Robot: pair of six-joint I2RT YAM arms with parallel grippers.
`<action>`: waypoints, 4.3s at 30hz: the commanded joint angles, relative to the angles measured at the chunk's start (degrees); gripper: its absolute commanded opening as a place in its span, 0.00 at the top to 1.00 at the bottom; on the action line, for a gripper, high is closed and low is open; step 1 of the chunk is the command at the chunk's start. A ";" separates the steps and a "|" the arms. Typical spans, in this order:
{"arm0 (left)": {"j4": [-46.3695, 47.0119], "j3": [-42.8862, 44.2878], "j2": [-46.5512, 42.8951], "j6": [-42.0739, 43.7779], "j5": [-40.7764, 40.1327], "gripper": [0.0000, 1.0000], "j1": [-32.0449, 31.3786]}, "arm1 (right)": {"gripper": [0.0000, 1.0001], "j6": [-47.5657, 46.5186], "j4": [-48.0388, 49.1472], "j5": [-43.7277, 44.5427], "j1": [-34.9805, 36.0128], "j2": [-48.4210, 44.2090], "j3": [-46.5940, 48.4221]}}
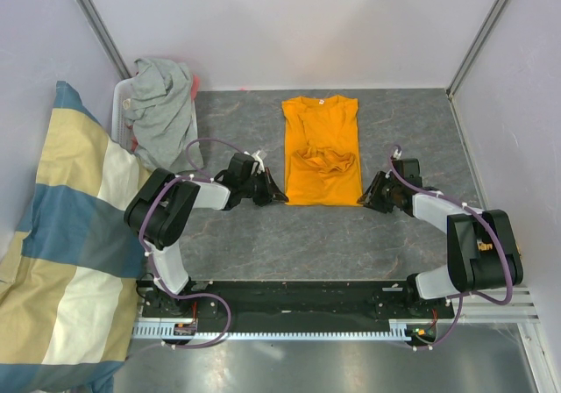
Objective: Fold and stack the t-shirts
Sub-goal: Fold the tshirt
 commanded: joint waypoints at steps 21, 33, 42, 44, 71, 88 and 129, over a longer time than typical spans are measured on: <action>-7.02 -2.99 -3.20 0.72 -3.73 0.98 -0.35 | 1.00 -0.96 -1.43 -0.64 1.16 1.36 -2.13; -13.53 -15.47 -20.86 -0.07 -4.26 0.98 -2.11 | 1.00 4.21 -15.23 2.35 12.84 -12.87 -4.68; -20.46 -24.44 -35.80 -6.75 -7.07 0.98 -8.00 | 1.00 11.78 -26.83 3.67 20.85 -28.78 -7.32; -22.58 -25.49 -40.72 -8.41 -7.34 0.98 -8.96 | 1.00 13.10 -29.55 3.75 21.90 -32.39 -7.23; -25.84 10.96 -25.10 -0.42 -12.36 0.98 -1.06 | 1.00 8.98 -16.30 22.74 22.34 -11.05 23.16; -25.93 23.80 -11.30 2.48 -9.80 0.98 5.44 | 1.00 5.02 -10.85 21.42 16.03 9.07 36.89; -17.16 18.29 -8.73 2.75 0.22 0.00 16.79 | 0.30 2.56 0.21 5.16 2.30 18.24 31.13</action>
